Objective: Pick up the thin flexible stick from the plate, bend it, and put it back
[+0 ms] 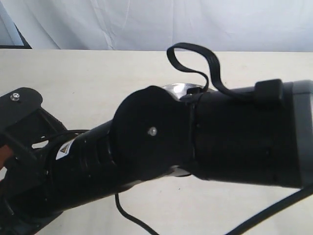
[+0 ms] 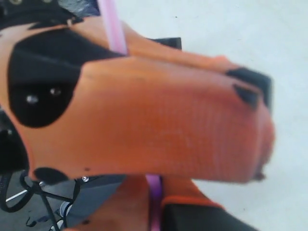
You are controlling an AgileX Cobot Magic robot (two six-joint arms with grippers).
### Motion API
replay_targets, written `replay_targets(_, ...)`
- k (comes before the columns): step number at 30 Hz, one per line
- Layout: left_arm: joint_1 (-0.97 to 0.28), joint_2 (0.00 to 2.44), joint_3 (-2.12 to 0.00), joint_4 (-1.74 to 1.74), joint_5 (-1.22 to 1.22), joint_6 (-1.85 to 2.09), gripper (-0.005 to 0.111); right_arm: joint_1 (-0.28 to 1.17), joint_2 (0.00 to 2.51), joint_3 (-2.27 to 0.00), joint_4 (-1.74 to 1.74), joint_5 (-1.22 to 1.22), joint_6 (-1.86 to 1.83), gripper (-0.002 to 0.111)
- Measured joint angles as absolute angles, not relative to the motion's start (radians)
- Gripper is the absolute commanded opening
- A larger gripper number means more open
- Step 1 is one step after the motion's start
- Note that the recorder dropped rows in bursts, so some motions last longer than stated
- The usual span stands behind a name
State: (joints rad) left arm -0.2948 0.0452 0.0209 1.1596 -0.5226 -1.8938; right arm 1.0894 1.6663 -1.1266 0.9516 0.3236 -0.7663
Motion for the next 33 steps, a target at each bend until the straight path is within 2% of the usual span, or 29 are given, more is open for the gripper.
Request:
replay_targets(3,-0.295,0.045,0.021,1.15,-0.523,-1.894,0.01,1.089,1.657,-1.127,0.944,0.328,-0.766,0.0)
replay_targets(7,-0.295,0.045,0.015,1.118,-0.529,-1.898,0.031,1.082,1.648,-1.123,0.922,0.352,-0.764,0.0)
replay_targets(9,-0.295,0.045,0.01,1.104,-0.53,-1.9,0.035,1.079,1.646,-1.119,0.915,0.36,-0.762,0.0)
replay_targets(12,-0.295,0.043,0.008,1.09,-0.53,-1.902,0.027,1.077,1.644,-1.118,0.911,0.366,-0.76,0.0)
replay_targets(15,-0.295,0.041,0.008,1.089,-0.53,-1.902,0.003,1.075,1.642,-1.118,0.909,0.388,-0.76,0.0)
replay_targets(16,-0.295,0.041,0.008,1.093,-0.53,-1.902,0.0,1.075,1.642,-1.118,0.907,0.399,-0.76,0.0)
replay_targets(33,-0.295,0.038,-0.007,1.163,-0.525,-1.908,0.0,1.073,1.564,-1.107,0.88,0.505,-0.75,0.0)
